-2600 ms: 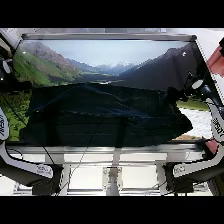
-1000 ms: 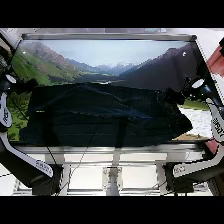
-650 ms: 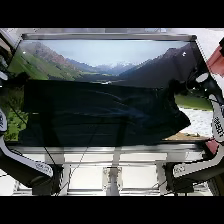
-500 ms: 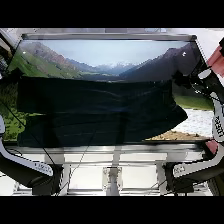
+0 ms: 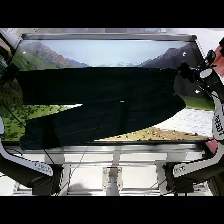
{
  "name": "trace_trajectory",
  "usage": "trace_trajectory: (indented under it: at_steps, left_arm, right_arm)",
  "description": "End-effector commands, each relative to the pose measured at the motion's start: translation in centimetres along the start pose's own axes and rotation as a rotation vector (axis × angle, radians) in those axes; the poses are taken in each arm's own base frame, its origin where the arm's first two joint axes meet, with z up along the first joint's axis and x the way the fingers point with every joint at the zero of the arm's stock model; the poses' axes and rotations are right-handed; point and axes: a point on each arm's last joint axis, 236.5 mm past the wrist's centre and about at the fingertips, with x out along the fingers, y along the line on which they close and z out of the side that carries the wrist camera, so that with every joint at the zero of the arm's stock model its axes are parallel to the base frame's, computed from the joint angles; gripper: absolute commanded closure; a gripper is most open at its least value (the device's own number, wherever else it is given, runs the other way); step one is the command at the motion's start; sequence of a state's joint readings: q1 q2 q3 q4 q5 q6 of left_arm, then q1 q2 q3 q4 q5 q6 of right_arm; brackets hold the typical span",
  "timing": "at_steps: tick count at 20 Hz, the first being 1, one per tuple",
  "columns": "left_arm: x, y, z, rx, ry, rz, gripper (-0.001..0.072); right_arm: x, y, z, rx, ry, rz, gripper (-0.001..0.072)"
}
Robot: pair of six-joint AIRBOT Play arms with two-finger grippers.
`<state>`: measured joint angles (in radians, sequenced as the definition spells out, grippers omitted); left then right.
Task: Fold the clothes and pants, and hang the long-sleeved shirts on hangers.
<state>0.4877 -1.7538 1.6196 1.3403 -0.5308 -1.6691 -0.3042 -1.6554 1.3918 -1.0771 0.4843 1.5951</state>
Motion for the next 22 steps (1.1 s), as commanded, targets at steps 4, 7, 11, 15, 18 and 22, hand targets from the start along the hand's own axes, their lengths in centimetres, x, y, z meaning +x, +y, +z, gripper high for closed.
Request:
trace_trajectory:
  at_steps: [4, 7, 11, 15, 18, 22]
  left_arm:
    - [2.2, -1.2, -2.3, -0.036, 0.036, -0.027, 0.0676]
    - [3.2, -1.9, -3.4, -0.066, 0.053, -0.047, 0.0676]
    - [3.3, -2.4, -3.8, -0.074, 0.061, -0.056, 0.0664]
    - [2.3, -1.8, -3.9, -0.081, 0.099, -0.049, 0.0286]
    - [0.6, -1.0, -3.8, -0.087, 0.145, -0.038, 0.0285]
    - [-4.2, 2.5, -5.7, 0.051, 0.330, 0.009, 0.0285]
  right_arm:
    - [3.1, -1.1, -2.5, 0.067, 0.043, -0.006, 0.0685]
    - [3.4, -1.3, -2.8, 0.068, 0.051, -0.011, 0.0684]
    - [3.4, -1.3, -3.1, 0.068, 0.062, -0.011, 0.0493]
    - [2.2, -1.4, -3.5, -0.019, 0.162, -0.034, 0.0378]
    - [0.2, -1.3, -2.9, -0.035, 0.251, -0.034, 0.0378]
    - [-3.9, -2.1, -2.3, -0.154, 0.381, -0.074, 0.0380]
